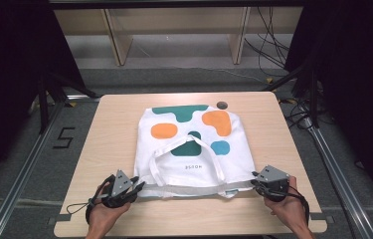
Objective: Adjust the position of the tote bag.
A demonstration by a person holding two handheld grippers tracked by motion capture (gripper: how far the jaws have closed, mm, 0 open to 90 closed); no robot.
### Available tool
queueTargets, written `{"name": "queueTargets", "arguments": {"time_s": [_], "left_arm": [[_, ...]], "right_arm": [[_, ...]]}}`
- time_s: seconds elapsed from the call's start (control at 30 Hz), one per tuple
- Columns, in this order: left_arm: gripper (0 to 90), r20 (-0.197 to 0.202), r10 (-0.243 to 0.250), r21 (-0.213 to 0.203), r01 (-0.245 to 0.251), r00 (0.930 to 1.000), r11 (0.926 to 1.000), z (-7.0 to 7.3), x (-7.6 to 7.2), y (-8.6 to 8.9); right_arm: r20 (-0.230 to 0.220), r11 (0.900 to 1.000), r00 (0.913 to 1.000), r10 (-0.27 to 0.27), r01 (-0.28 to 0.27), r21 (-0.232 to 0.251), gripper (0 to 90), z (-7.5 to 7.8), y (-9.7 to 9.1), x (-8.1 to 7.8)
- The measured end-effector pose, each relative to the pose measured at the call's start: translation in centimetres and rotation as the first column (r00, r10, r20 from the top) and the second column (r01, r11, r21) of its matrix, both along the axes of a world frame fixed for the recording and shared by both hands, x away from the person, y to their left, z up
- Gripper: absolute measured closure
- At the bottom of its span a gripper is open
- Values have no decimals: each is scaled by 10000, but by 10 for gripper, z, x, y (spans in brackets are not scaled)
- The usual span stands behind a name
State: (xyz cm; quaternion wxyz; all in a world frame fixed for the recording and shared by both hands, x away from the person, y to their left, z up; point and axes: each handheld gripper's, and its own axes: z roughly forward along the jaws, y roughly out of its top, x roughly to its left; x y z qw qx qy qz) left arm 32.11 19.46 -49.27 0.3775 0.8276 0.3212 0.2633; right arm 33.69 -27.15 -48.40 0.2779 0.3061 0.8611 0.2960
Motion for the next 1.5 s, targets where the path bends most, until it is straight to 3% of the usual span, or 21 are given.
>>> {"name": "queueTargets", "arguments": {"time_s": [0.07, 0.1, 0.17, 0.2, 0.23, 0.37, 0.73, 0.77, 0.8, 0.83, 0.87, 0.9, 1.0, 1.03, 1.1, 1.2, 1.23, 1.37, 1.4, 1.43, 1.5], "left_arm": [[695, -21, -74, 142, 74, 10000, 9999, 1, 1, 1], [695, -105, 128, -341, -132, 9999, 9993, -1, 0, -1], [695, 53, -76, -125, 77, 10000, 9999, 0, 1, -1], [695, -170, -116, -81, 115, 9998, 9999, 0, -1, -1], [695, -105, -214, 9, 214, 9997, 9998, 0, -3, -5], [660, -139, -373, 125, 375, 9992, 9992, 0, -8, -8], [398, -232, -46, 536, 58, 9997, 9985, -7, -17, -16], [392, -368, 4, 826, 26, 9993, 9966, -6, -17, -16], [393, -478, 209, 1105, -155, 9986, 9938, -6, -18, -15], [387, -661, 747, 1089, -672, 9950, 9918, -8, -21, -16], [385, -704, 881, 1393, -777, 9936, 9872, -7, -20, -15], [398, -715, 1036, 1325, -935, 9920, 9868, -7, -20, -12], [450, -807, 1230, 949, -1153, 9891, 9888, -5, -17, -7], [531, -887, 1218, 674, -1160, 9886, 9910, -4, -17, -4], [604, -808, 946, 380, -918, 9922, 9951, -9, -12, -7], [650, -705, 643, 644, -598, 9954, 9961, -10, -8, -13], [683, -372, 169, 953, -133, 9992, 9954, -10, -1, -17], [747, -306, 106, 827, -80, 9995, 9965, -8, -1, -14], [766, -321, 11, 817, 15, 9995, 9967, -6, -1, -13], [775, -240, 162, 537, -149, 9996, 9984, -4, -3, -15], [785, -101, -10, 710, 17, 9999, 9975, 1, -5, -15]], "right_arm": [[-117, 9999, 9999, -57, 58, 85, 768, 0, 1, -3], [-232, 9997, 9994, 242, -240, 71, 770, -1, 0, -11], [-338, 9999, 9994, 89, -84, 143, 771, -1, 0, -16], [-331, 9998, 9992, 201, -198, 93, 772, -1, -1, -21], [-288, 10000, 9996, -9, 12, 81, 772, 2, -4, -34], [-170, 9997, 9998, -56, 60, 236, 768, 3, -11, -49], [-239, 9958, 9995, -223, 244, 880, 718, 0, -16, -48], [-272, 9945, 9993, -246, 272, 1015, 707, 0, -16, -47], [-276, 9941, 9992, -272, 300, 1039, 703, -1, -17, -47], [-290, 9937, 9991, -313, 342, 1070, 701, -1, -17, -47], [-298, 9944, 9992, -263, 292, 1012, 700, -1, -18, -47], [-451, 9910, 9978, -480, 532, 1231, 699, -2, -16, -49], [-327, 9926, 9990, -310, 346, 1166, 695, -1, -17, -47], [-291, 9926, 9990, -345, 376, 1159, 682, -2, -19, -47], [-280, 9911, 9986, -446, 477, 1245, 656, -2, -19, -46], [-342, 9920, 9984, -454, 491, 1165, 648, -3, -19, -45], [-332, 9924, 9982, -508, 542, 1100, 650, -5, -18, -44], [-316, 9942, 9986, -417, 446, 980, 680, -5, -18, -42], [-382, 9952, 9989, -284, 318, 924, 751, -6, -17, -42], [-366, 9964, 9993, -120, 150, 838, 752, -7, -17, -42], [-318, 9978, 9994, -135, 155, 638, 762, -5, -16, -43]]}}
